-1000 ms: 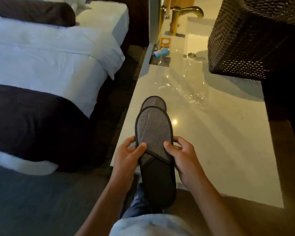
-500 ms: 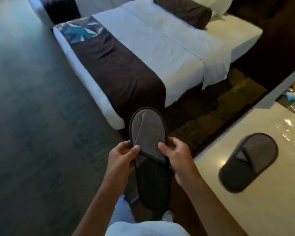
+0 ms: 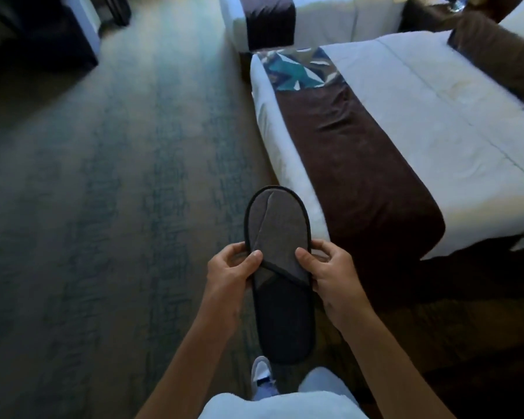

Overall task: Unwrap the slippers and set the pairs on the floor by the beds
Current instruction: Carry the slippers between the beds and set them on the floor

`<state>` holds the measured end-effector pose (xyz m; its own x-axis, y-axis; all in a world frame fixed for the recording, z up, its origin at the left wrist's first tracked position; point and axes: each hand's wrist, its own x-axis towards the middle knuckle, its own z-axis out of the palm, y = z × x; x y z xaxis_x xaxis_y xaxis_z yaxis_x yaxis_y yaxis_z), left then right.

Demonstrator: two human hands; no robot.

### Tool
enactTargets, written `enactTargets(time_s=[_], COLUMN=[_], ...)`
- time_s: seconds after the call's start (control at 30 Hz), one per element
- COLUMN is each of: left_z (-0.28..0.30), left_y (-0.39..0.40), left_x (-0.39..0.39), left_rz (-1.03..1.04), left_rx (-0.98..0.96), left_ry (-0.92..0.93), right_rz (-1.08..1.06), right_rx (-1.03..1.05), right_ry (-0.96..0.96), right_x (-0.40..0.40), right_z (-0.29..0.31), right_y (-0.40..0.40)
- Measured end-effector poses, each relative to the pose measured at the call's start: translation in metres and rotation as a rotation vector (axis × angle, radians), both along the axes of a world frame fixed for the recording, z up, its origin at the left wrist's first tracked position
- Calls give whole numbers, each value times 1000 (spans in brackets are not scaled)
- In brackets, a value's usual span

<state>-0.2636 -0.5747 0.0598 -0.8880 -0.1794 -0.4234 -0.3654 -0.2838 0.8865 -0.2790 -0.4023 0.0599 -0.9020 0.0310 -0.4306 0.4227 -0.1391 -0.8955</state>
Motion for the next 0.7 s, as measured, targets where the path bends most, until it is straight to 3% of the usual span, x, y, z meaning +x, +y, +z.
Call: enactTargets(time_s=[0.27, 0.7], left_z=[-5, 3], left_y=[-59, -100], left_x=[-122, -411], left_rz=[139, 207], left_rx=[20, 14], left_ry=[24, 43], right_rz=[134, 196], right_rx=[8, -60], right_ry=[37, 43], right_x=[-142, -440], right_z=[-16, -14], right_y=[-61, -104])
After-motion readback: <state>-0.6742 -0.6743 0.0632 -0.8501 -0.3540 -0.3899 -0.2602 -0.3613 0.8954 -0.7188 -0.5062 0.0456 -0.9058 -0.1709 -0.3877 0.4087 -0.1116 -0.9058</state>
